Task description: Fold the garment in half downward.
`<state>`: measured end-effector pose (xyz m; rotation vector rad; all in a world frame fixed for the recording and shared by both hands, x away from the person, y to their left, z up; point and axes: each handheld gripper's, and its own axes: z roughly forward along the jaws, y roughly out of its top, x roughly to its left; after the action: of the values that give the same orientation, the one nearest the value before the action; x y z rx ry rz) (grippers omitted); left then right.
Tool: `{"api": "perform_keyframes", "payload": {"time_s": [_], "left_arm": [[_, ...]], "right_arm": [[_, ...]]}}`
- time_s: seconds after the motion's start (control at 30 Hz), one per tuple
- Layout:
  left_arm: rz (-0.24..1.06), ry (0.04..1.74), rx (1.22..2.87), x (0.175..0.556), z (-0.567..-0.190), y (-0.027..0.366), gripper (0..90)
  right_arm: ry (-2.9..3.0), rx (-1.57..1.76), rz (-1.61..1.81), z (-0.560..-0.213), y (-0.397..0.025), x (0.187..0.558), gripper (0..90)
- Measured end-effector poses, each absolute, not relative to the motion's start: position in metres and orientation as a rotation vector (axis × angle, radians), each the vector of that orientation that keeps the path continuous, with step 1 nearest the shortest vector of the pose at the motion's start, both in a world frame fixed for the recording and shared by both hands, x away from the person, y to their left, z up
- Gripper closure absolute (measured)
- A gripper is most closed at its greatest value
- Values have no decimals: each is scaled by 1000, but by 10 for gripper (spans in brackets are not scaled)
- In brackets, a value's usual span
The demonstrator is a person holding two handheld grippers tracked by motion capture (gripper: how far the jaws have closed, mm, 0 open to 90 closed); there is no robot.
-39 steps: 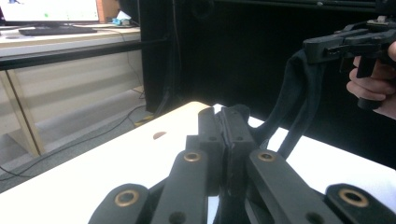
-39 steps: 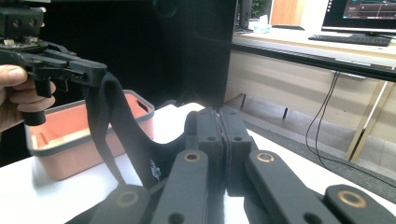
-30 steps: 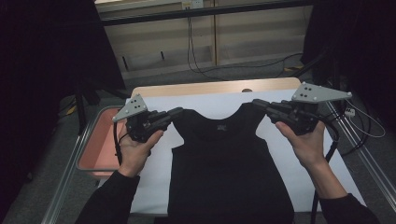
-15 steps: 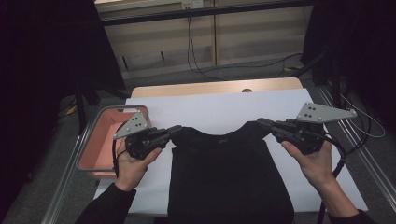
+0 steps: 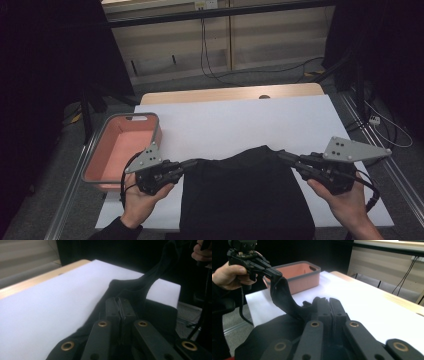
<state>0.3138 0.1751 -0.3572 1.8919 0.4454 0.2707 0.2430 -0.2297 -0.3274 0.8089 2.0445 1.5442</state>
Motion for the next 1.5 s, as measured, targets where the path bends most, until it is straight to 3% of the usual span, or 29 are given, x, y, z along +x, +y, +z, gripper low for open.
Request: {"api": "perform_keyframes", "payload": {"time_s": [0.1, 0.77, 1.17, 1.37, 1.43, 1.5], "left_arm": [[296, 451, 1905, 309, -365, 177, 881], [141, 497, 2077, 308, -428, 168, 873], [60, 506, 2096, 286, -437, 176, 858], [85, 549, 2078, 288, -437, 179, 650], [113, 585, 2075, 293, -438, 179, 523], [162, 612, 2078, 300, -438, 179, 412]], "right_arm": [[2071, 823, 1530, -338, -230, 238, 879], [2283, 1001, 1357, -422, -231, 247, 877], [2359, 986, 1323, -441, -221, 230, 851], [2341, 1008, 1323, -442, -221, 233, 579], [2311, 1026, 1331, -441, -223, 238, 479], [2281, 1048, 1322, -439, -225, 243, 444]]}}
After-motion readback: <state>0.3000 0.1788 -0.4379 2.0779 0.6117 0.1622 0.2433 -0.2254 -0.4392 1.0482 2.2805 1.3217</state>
